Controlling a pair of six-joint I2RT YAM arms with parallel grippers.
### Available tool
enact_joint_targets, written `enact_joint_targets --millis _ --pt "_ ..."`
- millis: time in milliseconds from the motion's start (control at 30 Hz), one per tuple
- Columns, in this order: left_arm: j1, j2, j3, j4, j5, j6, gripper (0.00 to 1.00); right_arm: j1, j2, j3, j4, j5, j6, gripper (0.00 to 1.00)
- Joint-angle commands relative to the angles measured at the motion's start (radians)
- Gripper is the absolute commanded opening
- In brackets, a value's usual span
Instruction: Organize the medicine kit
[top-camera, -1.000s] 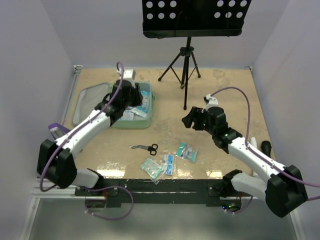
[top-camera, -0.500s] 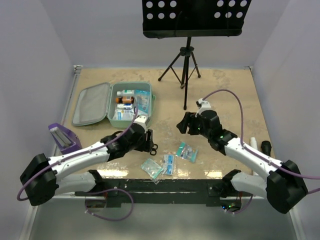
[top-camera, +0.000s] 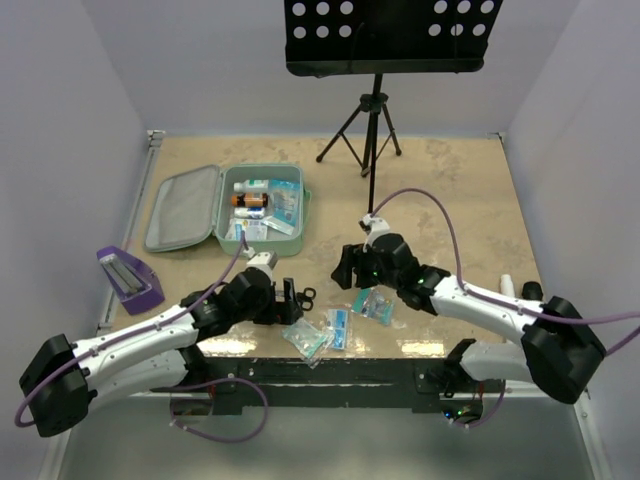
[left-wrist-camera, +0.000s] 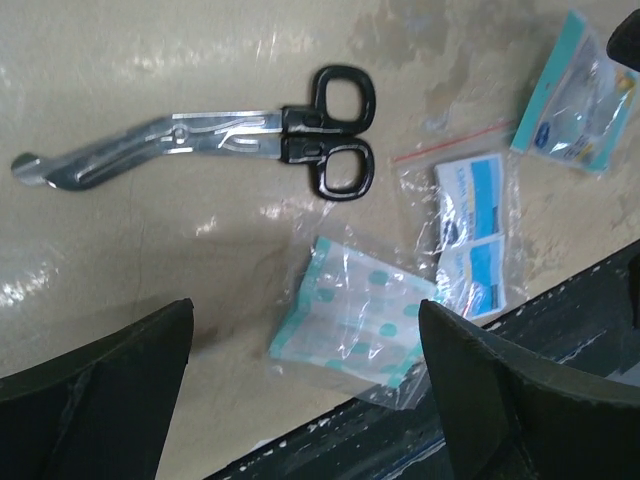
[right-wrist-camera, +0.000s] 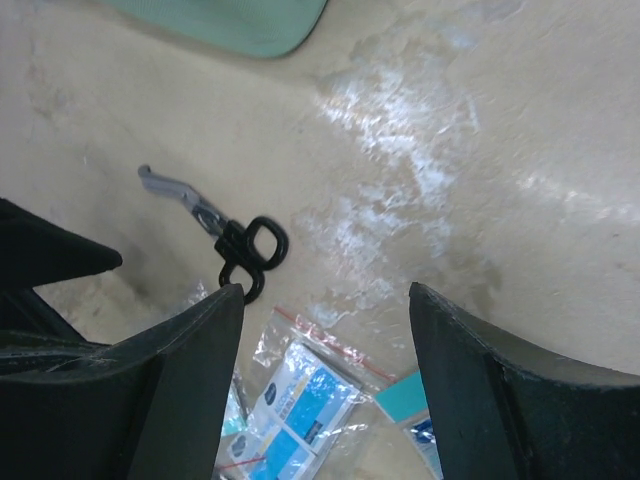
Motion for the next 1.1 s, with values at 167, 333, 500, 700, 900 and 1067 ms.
enact_joint_targets --millis 167,333,500,700,900,1067 --pt "-0.005 0.041 -0.073 0.03 0.146 -0.006 0.79 0.08 0.056 0.055 0.054 0.038 0.003 0.72" --pt "-0.005 0.133 -0.076 0.091 0.184 0.017 0.65 0.08 0.053 0.067 0.037 0.06 -0.001 0.72" --pt "-0.005 0.181 -0.076 0.116 0.191 0.042 0.52 0.08 0.045 0.069 0.022 0.076 -0.006 0.72" --pt "-0.007 0.157 -0.053 0.069 0.162 0.062 0.24 0.08 0.042 0.075 0.019 0.086 -0.006 0.72" --pt "-0.004 0.101 -0.013 0.01 0.129 0.075 0.0 0.08 0.032 0.105 0.002 0.087 -0.006 0.72" --pt "-0.005 0.051 0.095 -0.056 0.1 0.109 0.0 0.08 -0.004 0.141 -0.03 0.11 -0.017 0.72"
